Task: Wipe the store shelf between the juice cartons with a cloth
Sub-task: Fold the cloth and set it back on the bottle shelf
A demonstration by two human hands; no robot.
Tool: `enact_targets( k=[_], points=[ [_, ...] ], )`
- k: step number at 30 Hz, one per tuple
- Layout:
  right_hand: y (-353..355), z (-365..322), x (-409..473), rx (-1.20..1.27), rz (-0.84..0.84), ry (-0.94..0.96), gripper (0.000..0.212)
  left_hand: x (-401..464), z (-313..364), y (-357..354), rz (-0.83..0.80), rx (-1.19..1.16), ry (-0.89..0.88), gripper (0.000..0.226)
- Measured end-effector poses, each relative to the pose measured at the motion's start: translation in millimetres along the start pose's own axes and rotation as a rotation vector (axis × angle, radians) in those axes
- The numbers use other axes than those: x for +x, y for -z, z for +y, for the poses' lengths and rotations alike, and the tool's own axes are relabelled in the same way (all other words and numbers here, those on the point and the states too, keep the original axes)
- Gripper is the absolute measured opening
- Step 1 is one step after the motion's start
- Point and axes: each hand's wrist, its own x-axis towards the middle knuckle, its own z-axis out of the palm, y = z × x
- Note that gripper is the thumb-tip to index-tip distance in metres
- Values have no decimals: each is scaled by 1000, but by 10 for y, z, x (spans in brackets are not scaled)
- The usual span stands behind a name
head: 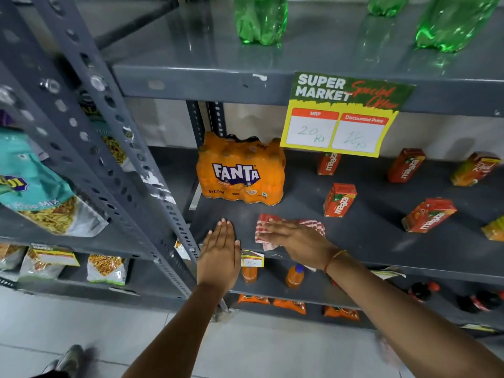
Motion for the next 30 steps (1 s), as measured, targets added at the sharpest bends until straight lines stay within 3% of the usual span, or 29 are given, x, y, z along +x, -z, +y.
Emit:
enact_targets(
  k=[8,12,16,18,20,22,25,30],
  points=[
    [35,-31,-41,49,33,-69,66,3,8,31,-9,-27,-5,56],
    [101,-68,-337,274,263,-380,56,92,30,99,-42,-31,12,52],
    [104,-2,-624,238,530,-746,28,234,189,315,58,-141,129,38],
    [116,18,-693,241,455,-845,37,275,319,370,70,-217,176,33],
    [118,-20,-695,280,353,-921,54,300,448,372,1,-290,243,35],
    [114,-72,-651,287,303,-960,58,329,559,352,-85,-342,285,37],
    [107,-116,-571,354,279,-1014,49,353,686,327,-170,-424,363,35],
    [156,-249,-497,373,275,-1047,28,271,802,326,-171,-520,481,31]
  ],
)
